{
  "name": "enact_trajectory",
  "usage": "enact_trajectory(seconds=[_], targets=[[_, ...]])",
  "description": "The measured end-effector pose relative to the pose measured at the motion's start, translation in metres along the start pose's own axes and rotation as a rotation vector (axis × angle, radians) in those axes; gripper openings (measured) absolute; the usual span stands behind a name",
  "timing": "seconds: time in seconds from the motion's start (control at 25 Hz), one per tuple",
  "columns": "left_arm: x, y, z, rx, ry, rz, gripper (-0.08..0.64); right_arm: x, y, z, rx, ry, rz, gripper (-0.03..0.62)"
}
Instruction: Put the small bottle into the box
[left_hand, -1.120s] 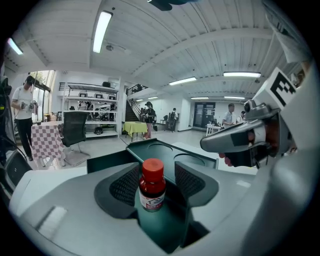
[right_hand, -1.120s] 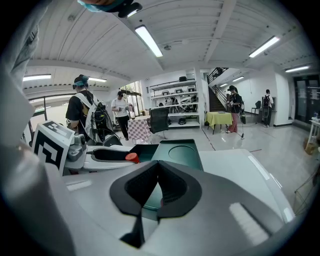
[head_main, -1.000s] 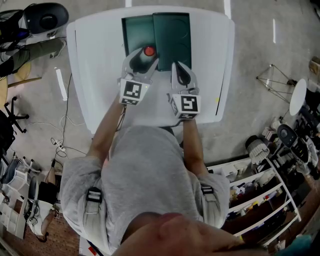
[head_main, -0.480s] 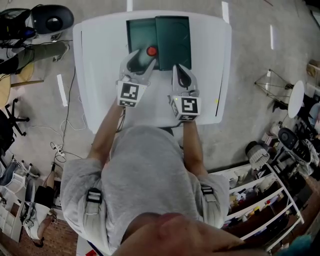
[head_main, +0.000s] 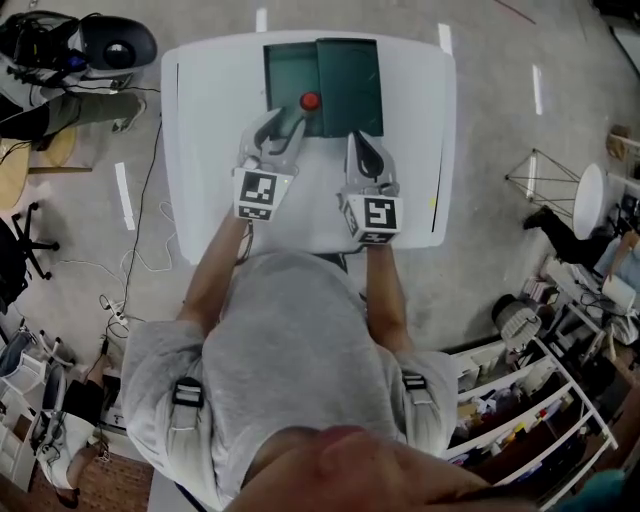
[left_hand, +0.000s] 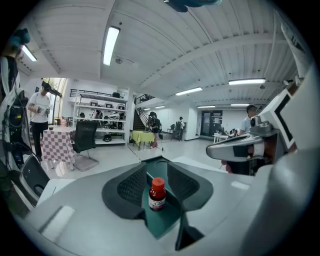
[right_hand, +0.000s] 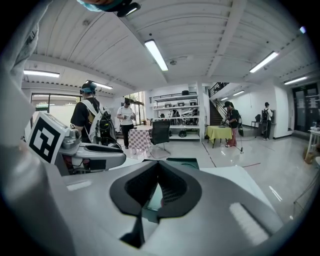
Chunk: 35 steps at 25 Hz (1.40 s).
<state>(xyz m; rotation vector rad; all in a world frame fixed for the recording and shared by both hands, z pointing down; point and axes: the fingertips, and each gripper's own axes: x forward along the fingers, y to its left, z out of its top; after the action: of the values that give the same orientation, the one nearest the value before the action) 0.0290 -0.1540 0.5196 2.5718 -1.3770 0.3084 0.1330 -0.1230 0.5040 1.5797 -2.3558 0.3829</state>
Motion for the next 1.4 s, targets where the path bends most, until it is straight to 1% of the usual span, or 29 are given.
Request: enact_trajectory(seconds=[0.16, 0.24, 0.32, 0.4, 0.64, 0.8, 1.08, 1.4], targets=[[-0.023, 0.005, 0.006, 0.001, -0.018, 0.013, 0.135, -0.007, 0.016, 0.01, -0.013, -0.034, 0.001, 0.003], [-0.035, 0.007, 0.01, 0.012, -0.03, 0.021, 0.103, -0.011, 0.023, 0.015, -0.019, -0.047, 0.003, 0.003], [-0.047, 0.007, 0.012, 0.024, -0.039, 0.032, 0.098, -0.017, 0.03, 0.018, -0.023, -0.057, 0.004, 0.003], [-0.061, 0.007, 0.011, 0.031, -0.043, 0.043, 0.074, -0.024, 0.037, 0.019, -0.026, -0.066, 0.004, 0.003], [-0.097, 0.008, 0.005, 0.022, -0.047, 0.07, 0.035, -0.04, 0.055, 0.021, -0.034, -0.09, 0.011, 0.003], [-0.117, 0.013, 0.01, 0.023, -0.066, 0.087, 0.012, -0.048, 0.07, 0.024, -0.048, -0.103, 0.019, 0.003], [-0.157, 0.025, 0.012, -0.009, -0.09, 0.118, 0.011, -0.066, 0.093, 0.025, -0.065, -0.124, 0.03, 0.003], [-0.201, 0.028, 0.012, -0.002, -0.117, 0.136, 0.011, -0.092, 0.115, 0.015, -0.09, -0.14, 0.058, 0.003]])
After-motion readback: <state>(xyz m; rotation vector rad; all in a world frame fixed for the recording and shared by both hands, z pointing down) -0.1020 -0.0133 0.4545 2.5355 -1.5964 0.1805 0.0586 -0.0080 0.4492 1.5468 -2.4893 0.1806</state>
